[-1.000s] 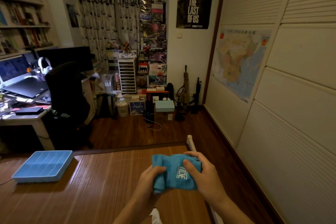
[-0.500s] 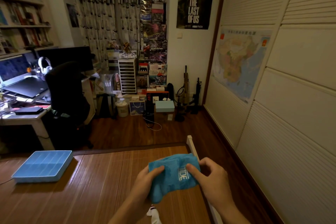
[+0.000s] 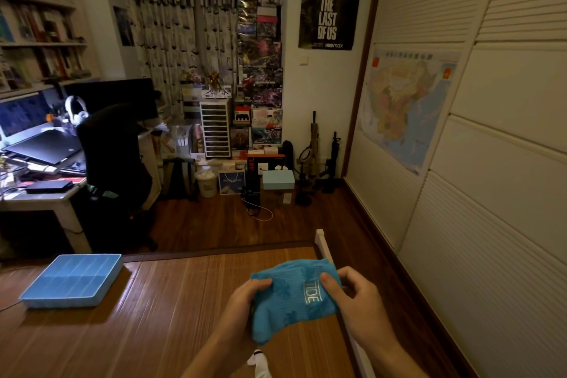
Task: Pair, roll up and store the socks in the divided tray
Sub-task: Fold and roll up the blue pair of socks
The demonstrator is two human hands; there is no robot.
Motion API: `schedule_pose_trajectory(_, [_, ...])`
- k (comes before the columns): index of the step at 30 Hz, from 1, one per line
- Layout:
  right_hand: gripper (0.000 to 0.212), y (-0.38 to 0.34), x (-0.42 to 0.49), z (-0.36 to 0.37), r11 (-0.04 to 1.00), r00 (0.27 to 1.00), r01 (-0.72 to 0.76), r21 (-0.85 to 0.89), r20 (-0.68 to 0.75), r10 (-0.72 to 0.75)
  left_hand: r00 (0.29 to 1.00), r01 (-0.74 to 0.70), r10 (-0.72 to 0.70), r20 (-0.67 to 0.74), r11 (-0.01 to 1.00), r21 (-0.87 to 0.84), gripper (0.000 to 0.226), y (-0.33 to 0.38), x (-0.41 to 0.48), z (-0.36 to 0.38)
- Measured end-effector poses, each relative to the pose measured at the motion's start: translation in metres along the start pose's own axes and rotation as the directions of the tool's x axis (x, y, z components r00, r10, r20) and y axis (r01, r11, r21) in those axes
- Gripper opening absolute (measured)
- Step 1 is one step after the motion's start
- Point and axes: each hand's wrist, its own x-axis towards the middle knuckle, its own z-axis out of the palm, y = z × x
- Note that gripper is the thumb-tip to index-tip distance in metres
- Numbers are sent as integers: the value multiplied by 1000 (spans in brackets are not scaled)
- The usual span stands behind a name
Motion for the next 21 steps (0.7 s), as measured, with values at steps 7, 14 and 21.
schedule_pose_trajectory(7, [38, 4, 1, 2, 999, 998, -15, 47, -55, 18, 1000, 22, -23, 8, 999, 45, 51, 1, -3, 4])
schedule_pose_trajectory(14, [43, 0, 8, -3, 810, 889, -440, 388, 317, 331, 998, -10, 7, 61, 998, 59, 44, -1, -2, 1])
schedule_pose_trajectory(21, [59, -7, 4, -2, 894, 911, -392, 216, 228, 345, 1000, 0, 3, -18, 985, 172, 35, -3, 5, 1])
